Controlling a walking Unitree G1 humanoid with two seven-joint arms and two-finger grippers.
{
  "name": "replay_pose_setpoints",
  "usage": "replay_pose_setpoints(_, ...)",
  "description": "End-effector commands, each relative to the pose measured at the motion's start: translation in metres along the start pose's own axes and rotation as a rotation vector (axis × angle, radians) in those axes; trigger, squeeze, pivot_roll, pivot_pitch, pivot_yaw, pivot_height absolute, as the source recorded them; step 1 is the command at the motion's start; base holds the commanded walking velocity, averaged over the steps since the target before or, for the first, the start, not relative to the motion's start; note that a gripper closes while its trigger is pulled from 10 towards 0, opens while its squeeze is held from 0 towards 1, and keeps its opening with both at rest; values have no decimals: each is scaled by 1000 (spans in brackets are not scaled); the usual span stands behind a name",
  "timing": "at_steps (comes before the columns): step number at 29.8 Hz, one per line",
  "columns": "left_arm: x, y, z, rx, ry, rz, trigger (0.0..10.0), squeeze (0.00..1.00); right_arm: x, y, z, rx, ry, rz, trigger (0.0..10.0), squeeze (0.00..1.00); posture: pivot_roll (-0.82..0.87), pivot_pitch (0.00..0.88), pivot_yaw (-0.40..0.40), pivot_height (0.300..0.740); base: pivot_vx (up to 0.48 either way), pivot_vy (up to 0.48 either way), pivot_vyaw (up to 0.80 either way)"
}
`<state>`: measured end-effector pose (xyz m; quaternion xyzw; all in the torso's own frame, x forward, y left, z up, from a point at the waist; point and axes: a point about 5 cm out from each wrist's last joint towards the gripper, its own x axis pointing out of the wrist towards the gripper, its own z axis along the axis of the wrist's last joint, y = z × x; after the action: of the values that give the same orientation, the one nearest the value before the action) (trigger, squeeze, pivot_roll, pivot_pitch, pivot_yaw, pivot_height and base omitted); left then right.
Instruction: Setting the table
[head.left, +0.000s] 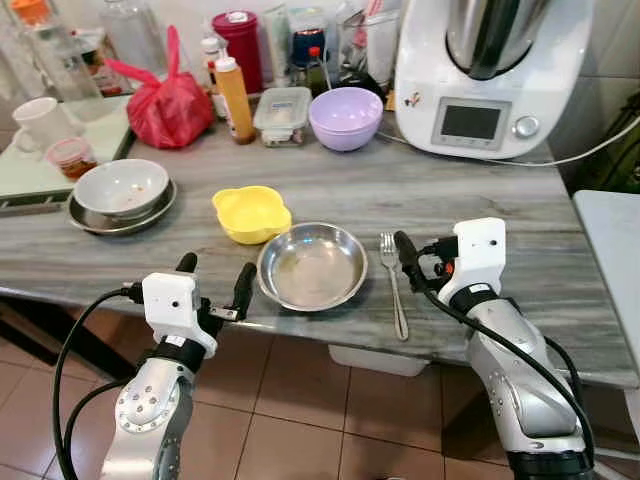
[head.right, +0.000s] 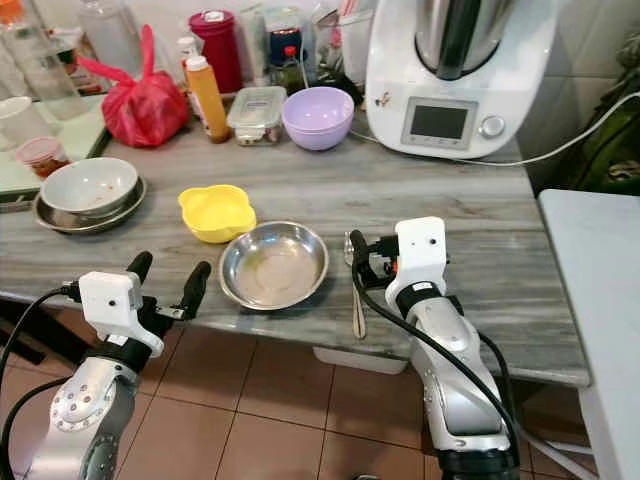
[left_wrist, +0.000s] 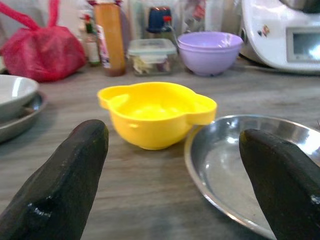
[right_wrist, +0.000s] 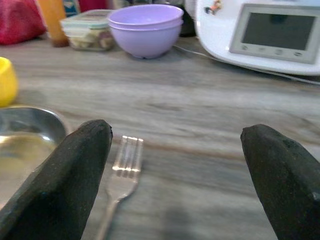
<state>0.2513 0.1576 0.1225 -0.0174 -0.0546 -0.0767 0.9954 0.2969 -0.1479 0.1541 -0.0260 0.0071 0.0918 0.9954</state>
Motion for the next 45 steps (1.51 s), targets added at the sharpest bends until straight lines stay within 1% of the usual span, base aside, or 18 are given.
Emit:
replay_pose_setpoints(1, 0, 2, -4, 17, 28, 18, 10000, 0, 2, 0, 2, 2, -12, -4, 10000, 0, -123, 77, 62, 740, 0, 0, -719)
replay_pose_setpoints(4, 2, 3, -5, 22, 33, 31, 10000, 0, 3, 0, 3, 3, -17, -1, 10000, 0, -125, 76, 61, 740, 0, 0, -681)
replay_pose_setpoints(6, 3, 3, -4, 12, 35, 30, 10000, 0, 3, -1, 3, 4, -20, -1, 10000, 0, -125, 77, 60, 740, 0, 0, -503)
replay_pose_setpoints(15, 3, 1, -2, 24, 48, 27, 10000, 0, 3, -3, 4, -1, -30, -11, 10000, 0, -131, 79, 61, 740, 0, 0, 0)
replay_pose_setpoints(18, 4, 0, -3, 3, 58, 4, 10000, 0, 4, -5, 4, 0, -26, -18, 10000, 0, -131, 79, 58, 740, 0, 0, 0)
replay_pose_setpoints(22, 5, -3, -2, 7, 59, 5, 10000, 0, 4, -5, 4, -1, -27, -17, 10000, 0, -131, 79, 57, 740, 0, 0, 0)
replay_pose_setpoints(29, 4, -5, -6, 7, 85, 3, 10000, 0, 5, -7, 4, -5, -24, -25, 10000, 0, -131, 80, 55, 740, -261, 0, 0)
replay_pose_setpoints(45, 5, -4, -6, 13, 98, -1, 10000, 0, 7, -12, 6, -10, -36, -58, 10000, 0, -131, 77, 56, 740, -291, 0, 0)
